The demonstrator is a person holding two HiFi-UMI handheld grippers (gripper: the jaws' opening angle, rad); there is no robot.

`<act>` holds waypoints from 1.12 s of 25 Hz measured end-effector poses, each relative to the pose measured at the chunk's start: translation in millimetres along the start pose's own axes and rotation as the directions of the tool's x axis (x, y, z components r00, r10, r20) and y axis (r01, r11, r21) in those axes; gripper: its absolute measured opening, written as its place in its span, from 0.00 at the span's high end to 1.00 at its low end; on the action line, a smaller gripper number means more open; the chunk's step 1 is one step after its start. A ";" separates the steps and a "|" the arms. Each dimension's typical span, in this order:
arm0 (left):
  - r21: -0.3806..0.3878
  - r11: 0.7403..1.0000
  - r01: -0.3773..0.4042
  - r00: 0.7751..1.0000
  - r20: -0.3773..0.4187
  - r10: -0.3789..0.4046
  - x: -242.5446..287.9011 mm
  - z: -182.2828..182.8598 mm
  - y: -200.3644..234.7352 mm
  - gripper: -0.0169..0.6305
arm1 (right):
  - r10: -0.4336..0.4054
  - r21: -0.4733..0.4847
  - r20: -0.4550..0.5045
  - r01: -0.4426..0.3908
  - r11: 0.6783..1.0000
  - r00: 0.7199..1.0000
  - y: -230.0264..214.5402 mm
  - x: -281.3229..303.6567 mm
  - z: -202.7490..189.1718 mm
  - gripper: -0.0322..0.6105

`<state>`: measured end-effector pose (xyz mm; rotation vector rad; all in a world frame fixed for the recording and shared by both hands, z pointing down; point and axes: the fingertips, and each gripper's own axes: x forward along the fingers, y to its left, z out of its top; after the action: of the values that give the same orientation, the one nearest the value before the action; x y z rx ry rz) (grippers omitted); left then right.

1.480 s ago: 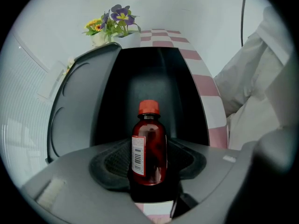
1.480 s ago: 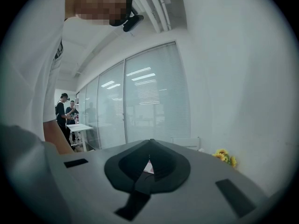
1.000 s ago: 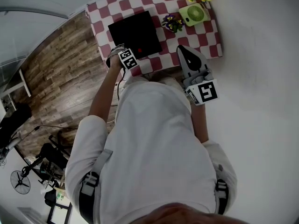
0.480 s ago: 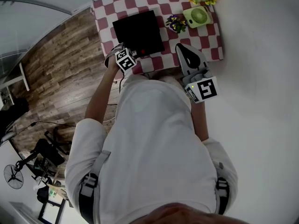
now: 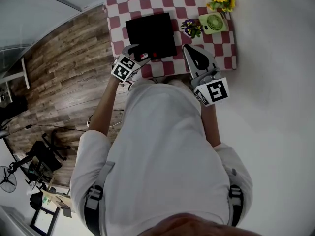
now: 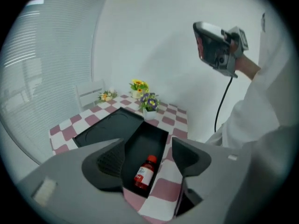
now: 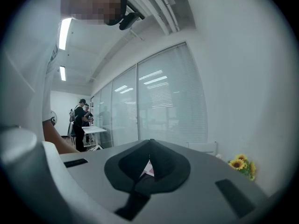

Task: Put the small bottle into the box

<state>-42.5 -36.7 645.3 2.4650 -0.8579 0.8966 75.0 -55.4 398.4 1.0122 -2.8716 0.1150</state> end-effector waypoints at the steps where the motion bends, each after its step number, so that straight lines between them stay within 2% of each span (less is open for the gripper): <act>1: -0.017 1.000 -0.006 0.999 0.045 0.007 -8.5 8.6 -1.0 0.48 | 0.009 -0.001 0.002 -0.009 1.000 1.000 1.8 2.0 0.9 0.95; 5: -0.051 0.998 -0.045 0.980 0.190 0.054 -45.8 44.3 -5.7 0.51 | 0.045 -0.006 0.005 -0.045 0.999 0.999 9.5 10.0 3.5 0.95; 11: -0.091 0.992 -0.089 0.920 0.375 0.117 -100.7 93.7 -10.5 0.55 | 0.097 -0.013 0.005 -0.097 0.995 0.995 21.9 22.3 7.8 0.95; 20: -0.030 0.977 -0.213 0.822 0.535 0.195 -167.6 153.3 -16.6 0.68 | 0.142 -0.027 0.013 -0.142 0.989 0.990 34.5 30.7 13.5 0.95; 22: -0.040 0.974 -0.225 0.793 0.573 0.207 -180.0 164.6 -19.1 0.70 | 0.148 -0.030 0.015 -0.148 0.989 0.989 35.7 30.9 16.0 0.95; 25: -0.071 0.963 -0.258 0.734 0.634 0.243 -198.8 182.1 -21.8 0.79 | 0.155 -0.037 0.021 -0.155 0.987 0.988 36.7 31.0 21.1 0.95; 28: -0.075 0.948 -0.311 0.699 0.658 0.281 -209.6 189.4 -25.6 0.91 | 0.153 -0.042 0.043 -0.151 0.988 0.987 35.7 29.7 28.1 0.95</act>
<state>-69.5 -30.8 363.1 2.7557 -1.5180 0.0654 27.7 -49.0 372.5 0.7984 -2.9778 0.0479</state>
